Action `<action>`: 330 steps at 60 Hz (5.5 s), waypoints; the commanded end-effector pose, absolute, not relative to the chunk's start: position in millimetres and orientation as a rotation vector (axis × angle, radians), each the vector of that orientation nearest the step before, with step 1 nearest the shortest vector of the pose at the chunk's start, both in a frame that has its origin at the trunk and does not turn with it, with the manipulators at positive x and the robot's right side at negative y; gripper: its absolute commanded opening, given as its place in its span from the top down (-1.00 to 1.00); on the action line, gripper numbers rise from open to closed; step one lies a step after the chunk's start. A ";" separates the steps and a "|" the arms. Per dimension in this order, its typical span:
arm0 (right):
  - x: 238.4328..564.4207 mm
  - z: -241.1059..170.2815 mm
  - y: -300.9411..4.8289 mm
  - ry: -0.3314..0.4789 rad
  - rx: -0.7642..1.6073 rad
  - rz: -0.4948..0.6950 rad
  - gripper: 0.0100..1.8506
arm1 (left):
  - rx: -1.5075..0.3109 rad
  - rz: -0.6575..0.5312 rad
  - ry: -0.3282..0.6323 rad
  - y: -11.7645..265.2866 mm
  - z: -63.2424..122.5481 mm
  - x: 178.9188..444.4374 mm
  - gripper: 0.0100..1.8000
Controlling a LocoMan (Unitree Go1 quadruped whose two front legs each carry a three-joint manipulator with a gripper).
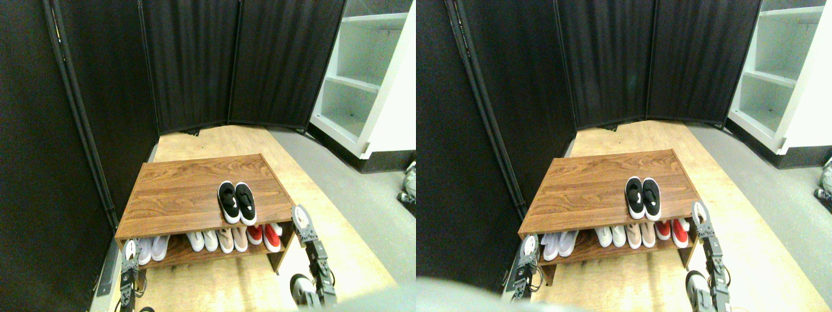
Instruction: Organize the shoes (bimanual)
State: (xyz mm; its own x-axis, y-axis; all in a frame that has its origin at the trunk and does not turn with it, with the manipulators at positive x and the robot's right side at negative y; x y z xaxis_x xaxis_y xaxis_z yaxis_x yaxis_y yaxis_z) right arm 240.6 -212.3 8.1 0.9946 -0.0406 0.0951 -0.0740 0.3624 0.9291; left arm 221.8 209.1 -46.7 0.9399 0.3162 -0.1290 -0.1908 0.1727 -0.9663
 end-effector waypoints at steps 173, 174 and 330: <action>331.2 -80.3 -164.8 0.258 1.498 -0.016 -0.74 | -1.359 0.338 -0.152 200.3 -32.4 219.4 1.00; 331.3 -79.7 -164.7 0.255 1.495 -0.016 -0.74 | -1.358 0.337 -0.151 200.3 -32.5 219.2 1.00; 249.7 9.6 -206.3 0.018 1.402 0.048 -0.52 | -1.355 0.333 -0.184 207.0 -33.9 213.8 1.00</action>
